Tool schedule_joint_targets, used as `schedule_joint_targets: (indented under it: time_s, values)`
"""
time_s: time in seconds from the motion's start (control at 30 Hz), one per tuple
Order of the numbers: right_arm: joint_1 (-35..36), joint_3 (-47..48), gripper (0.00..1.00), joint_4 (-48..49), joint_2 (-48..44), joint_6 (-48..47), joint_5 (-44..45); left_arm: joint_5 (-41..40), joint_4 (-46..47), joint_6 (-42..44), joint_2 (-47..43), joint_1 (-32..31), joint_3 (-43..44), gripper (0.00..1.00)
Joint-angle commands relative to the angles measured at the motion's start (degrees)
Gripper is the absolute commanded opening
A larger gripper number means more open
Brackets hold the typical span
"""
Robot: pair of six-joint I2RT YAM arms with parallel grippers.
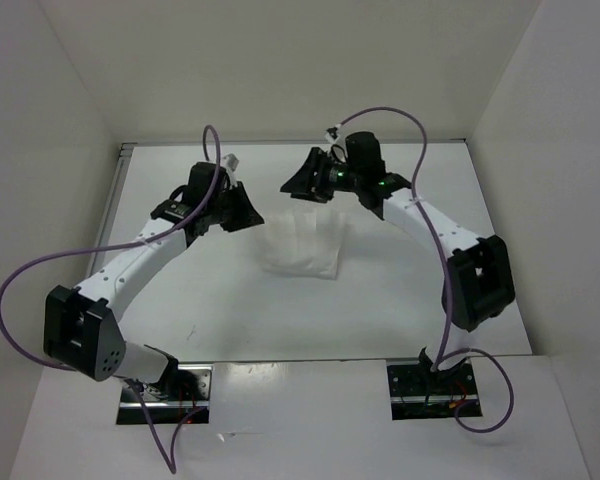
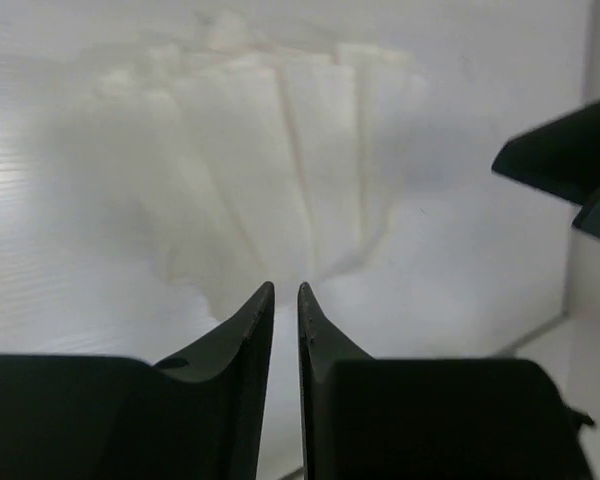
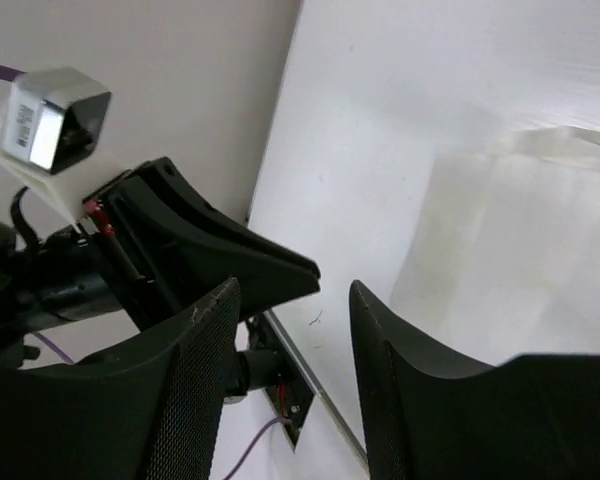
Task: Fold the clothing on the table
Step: Fold the skirt
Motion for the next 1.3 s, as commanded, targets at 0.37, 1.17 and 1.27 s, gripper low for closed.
schedule_joint_targets:
  time_s: [0.37, 1.17, 1.27]
  values:
    - [-8.72, -17.81, 0.52, -6.58, -19.87, -4.47, 8.1, 17.11, 10.02, 3.37, 17.35, -3.31, -8.57, 0.16]
    - [-14.69, -32.66, 0.87, -20.91, -66.41, -2.37, 21.63, 6.83, 2.72, -1.78, -18.66, -2.09, -18.02, 0.75]
    - [-15.23, -36.79, 0.88, -22.14, -73.63, -0.09, 24.81, 5.77, 2.72, -7.32, -28.49, -1.56, -25.34, 0.75]
